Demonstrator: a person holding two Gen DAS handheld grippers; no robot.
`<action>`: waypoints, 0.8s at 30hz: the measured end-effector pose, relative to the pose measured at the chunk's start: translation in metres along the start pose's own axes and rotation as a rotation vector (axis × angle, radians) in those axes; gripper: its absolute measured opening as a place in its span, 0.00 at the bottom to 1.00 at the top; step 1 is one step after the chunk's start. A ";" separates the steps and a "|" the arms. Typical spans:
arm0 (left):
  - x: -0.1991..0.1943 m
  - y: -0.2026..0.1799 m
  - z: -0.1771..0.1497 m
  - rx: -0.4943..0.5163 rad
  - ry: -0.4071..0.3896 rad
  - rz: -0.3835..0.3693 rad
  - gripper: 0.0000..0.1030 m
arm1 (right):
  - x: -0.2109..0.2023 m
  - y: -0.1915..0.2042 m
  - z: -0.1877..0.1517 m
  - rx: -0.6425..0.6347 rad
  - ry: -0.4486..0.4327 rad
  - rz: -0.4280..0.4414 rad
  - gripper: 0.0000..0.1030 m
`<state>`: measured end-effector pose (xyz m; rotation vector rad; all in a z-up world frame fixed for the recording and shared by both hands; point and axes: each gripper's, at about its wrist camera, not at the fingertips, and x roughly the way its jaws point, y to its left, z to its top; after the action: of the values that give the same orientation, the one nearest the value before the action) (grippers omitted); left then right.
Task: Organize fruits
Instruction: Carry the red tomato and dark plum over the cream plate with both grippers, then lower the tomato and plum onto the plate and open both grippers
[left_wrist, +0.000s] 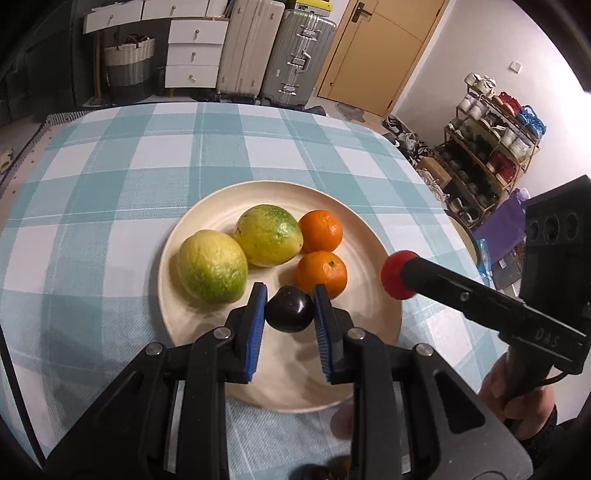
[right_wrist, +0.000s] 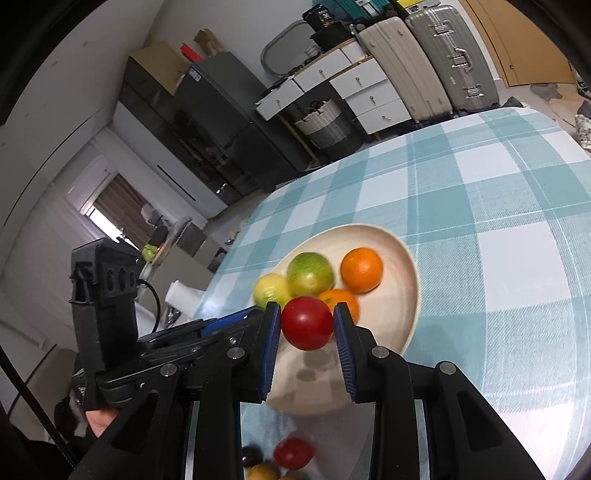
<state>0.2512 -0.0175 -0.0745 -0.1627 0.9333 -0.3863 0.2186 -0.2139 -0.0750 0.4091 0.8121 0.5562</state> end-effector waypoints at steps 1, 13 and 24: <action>0.003 0.000 0.001 0.001 -0.001 0.007 0.22 | 0.002 -0.002 0.002 0.002 0.001 -0.007 0.29; 0.017 0.004 0.011 -0.003 0.003 0.000 0.22 | 0.016 -0.018 0.007 0.013 0.001 -0.066 0.29; 0.020 0.002 0.016 -0.019 0.005 -0.008 0.23 | 0.026 -0.020 0.008 0.008 0.019 -0.113 0.45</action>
<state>0.2750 -0.0236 -0.0807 -0.1834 0.9415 -0.3856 0.2455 -0.2145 -0.0956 0.3632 0.8500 0.4526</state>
